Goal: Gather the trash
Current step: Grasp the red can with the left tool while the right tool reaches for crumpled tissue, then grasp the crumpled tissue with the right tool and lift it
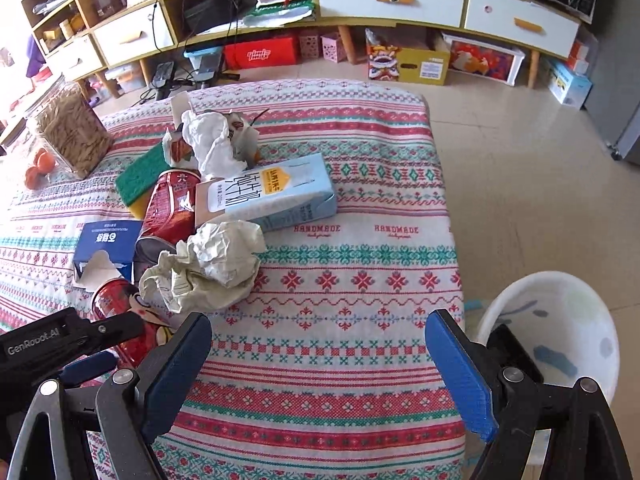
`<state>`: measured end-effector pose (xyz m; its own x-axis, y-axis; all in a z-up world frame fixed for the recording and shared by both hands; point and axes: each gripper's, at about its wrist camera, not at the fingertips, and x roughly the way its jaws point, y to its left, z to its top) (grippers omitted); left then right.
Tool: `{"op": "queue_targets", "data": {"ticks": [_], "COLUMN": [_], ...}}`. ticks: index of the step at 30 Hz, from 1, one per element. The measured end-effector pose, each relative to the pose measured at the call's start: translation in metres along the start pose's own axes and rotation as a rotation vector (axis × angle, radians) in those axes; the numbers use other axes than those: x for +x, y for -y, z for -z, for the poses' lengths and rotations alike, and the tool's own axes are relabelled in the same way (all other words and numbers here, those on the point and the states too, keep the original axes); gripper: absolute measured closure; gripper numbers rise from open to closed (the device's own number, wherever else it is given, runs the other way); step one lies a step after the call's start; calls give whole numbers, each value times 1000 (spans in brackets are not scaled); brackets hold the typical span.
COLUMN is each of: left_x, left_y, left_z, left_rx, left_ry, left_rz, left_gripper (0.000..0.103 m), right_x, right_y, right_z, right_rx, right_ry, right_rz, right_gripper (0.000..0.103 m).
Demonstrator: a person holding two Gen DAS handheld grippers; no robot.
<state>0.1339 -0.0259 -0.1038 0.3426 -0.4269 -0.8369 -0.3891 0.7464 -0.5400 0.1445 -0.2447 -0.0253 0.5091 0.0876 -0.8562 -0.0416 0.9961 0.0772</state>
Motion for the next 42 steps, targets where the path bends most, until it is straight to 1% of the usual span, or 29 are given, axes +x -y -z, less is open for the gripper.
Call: {"op": "queue_targets", "data": {"ticks": [4,6,7,8,10,15,19,22,24,27,29,31,32,34,35,37,39,42], "left_x": [14,18,19,20,20,9,-4,-20,-30,-46,-53,-58,-59,-62,-65,-67,-69,-72], "left_y": [12,15,18,22,27,20,17,7,3,-3,-4,-7,-5,-4,-5,-4,-3,1], "left_z": [-4,-7,-9,-10,-12,-9,-6,-2,-4,-6,-9,-9,-9,-6,-4,-3,-2,1], "left_rx": [21,29,45,74,123,167,228,285,305,344,358,371,384,413,423,428,434,459], "left_ry": [7,16,29,39,47,43,61,80,103,167,191,207,217,239,245,247,249,271], "left_rz": [-11,-11,-6,10,-4,-33,-81,-133,-156,-200,-209,-209,-214,-227,-229,-223,-221,-227], "left_gripper": [25,27,33,42,46,47,47,47,47,47,47,47,47,47,47,47,47,47], "right_x": [7,12,15,17,22,39,56,69,77,87,92,97,101,108,110,102,89,70], "right_y": [5,8,9,9,9,10,6,-2,-8,-17,-23,-30,-34,-41,-43,-43,-44,-42], "right_z": [0,-1,-1,-1,-2,-6,-9,-10,-11,-13,-15,-18,-18,-19,-18,-19,-21,-14], "right_rx": [36,61,74,85,98,172,222,249,257,274,276,263,257,245,245,245,226,199], "right_ry": [-26,-45,-54,-62,-74,-126,-162,-180,-192,-198,-196,-191,-190,-198,-204,-182,-178,-157], "right_rz": [-14,-27,-37,-49,-70,-145,-195,-232,-255,-298,-315,-307,-299,-301,-318,-314,-300,-293], "right_gripper": [13,13,13,13,13,13,13,13,13,15,16,19,24,42,62,67,72,73]}}
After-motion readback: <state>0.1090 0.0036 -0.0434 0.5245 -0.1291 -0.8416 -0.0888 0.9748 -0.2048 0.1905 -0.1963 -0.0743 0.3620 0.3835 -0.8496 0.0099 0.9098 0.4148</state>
